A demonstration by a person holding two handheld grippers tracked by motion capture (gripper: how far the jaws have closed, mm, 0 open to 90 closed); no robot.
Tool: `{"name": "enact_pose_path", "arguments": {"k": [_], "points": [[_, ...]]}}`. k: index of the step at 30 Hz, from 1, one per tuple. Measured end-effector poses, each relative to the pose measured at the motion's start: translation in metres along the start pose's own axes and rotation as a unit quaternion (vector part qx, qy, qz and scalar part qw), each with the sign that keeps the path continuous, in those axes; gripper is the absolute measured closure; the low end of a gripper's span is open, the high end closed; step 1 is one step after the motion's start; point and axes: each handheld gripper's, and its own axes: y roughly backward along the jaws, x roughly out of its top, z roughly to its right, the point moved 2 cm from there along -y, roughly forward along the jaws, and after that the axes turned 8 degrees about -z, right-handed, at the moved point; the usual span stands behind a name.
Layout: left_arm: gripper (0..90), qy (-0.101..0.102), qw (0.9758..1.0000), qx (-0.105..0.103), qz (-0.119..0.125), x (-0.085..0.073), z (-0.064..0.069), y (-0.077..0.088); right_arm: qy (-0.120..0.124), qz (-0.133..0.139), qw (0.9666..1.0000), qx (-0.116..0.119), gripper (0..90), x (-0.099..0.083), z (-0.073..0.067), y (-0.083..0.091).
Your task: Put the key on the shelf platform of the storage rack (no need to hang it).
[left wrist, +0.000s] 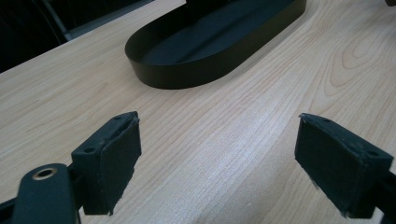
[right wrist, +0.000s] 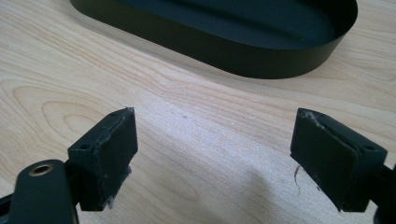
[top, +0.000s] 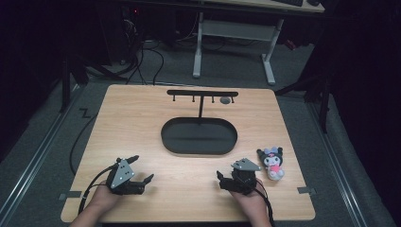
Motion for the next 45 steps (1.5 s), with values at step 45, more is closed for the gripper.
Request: {"name": "enact_pose_path", "arguments": {"k": [45], "points": [[15.4,0.022,0.9994,0.003,0.028,-0.004,-0.004,0.007,0.006,-0.105,0.9942,-0.022,0.7,0.011,0.004,-0.006]]}}
